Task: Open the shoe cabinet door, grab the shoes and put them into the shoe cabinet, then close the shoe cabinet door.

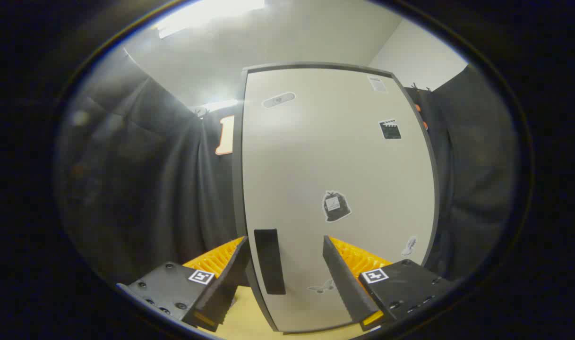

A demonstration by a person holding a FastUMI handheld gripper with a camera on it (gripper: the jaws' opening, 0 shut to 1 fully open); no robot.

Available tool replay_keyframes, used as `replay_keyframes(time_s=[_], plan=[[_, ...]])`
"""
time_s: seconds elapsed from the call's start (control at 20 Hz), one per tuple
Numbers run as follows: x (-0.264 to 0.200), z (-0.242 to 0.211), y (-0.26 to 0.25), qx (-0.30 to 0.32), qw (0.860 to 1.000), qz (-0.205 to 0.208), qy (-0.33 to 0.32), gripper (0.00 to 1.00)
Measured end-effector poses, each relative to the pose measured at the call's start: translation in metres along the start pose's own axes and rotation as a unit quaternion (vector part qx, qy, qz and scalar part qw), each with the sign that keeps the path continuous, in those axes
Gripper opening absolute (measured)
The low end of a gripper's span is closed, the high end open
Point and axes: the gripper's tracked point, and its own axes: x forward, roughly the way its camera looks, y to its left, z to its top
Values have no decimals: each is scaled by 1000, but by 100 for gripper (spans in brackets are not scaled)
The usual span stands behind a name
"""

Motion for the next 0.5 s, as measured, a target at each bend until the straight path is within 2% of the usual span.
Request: replay_keyframes(time_s=[0.5], plan=[[6, -9, 3, -2, 1000, -3, 6, 97]])
